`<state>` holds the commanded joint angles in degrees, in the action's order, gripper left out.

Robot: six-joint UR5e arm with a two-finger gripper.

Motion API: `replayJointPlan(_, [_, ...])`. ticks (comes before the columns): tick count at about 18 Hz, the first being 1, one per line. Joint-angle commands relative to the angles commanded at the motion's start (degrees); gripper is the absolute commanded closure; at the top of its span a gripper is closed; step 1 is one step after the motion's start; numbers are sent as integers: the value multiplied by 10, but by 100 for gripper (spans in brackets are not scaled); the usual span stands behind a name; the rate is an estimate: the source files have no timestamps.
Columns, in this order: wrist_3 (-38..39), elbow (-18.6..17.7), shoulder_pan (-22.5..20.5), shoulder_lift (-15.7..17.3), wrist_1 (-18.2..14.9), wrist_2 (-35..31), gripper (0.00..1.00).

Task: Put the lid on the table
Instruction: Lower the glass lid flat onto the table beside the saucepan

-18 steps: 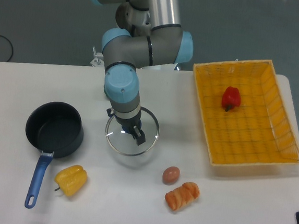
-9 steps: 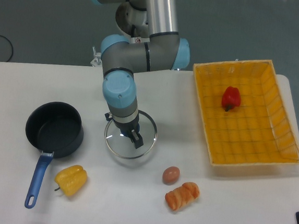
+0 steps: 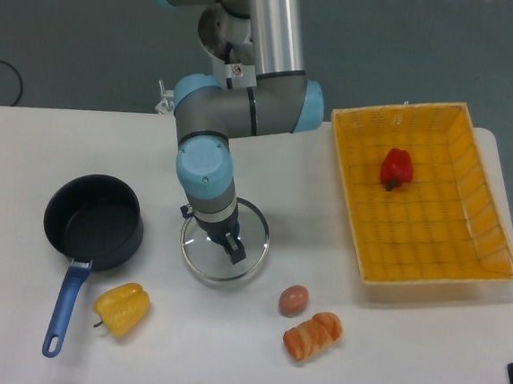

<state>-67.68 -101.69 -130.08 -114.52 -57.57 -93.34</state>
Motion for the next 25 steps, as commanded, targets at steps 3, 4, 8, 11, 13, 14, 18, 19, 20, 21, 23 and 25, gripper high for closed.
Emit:
replayJointPlan(3, [1,2,0,-5,0,-1,47])
replayJointPlan(4, [1,2,0,-5,0,0,47])
replayJointPlan(8, [1,2,0,-9,3,-1,47])
replayJointPlan(11, [1,7,0,-18,4,-1,47])
replayJointPlan(13, [1,9,0,-18,4,0,47])
replayJointPlan(14, [1,11,1,-19,4,1,47])
replayJointPlan(18, [2,11,3,-25,26,5,47])
replayJointPlan(19, [2,11,3,-26,27,5,47])
replayJointPlan(20, [3,11,3,-26,27,5,47])
replayJointPlan(21, [3,11,3,-26,27,5,47])
replayJointPlan(23, [3,11,3,-28,31,5,47])
replayJointPlan(25, [3,11,3,-30,32,5,47])
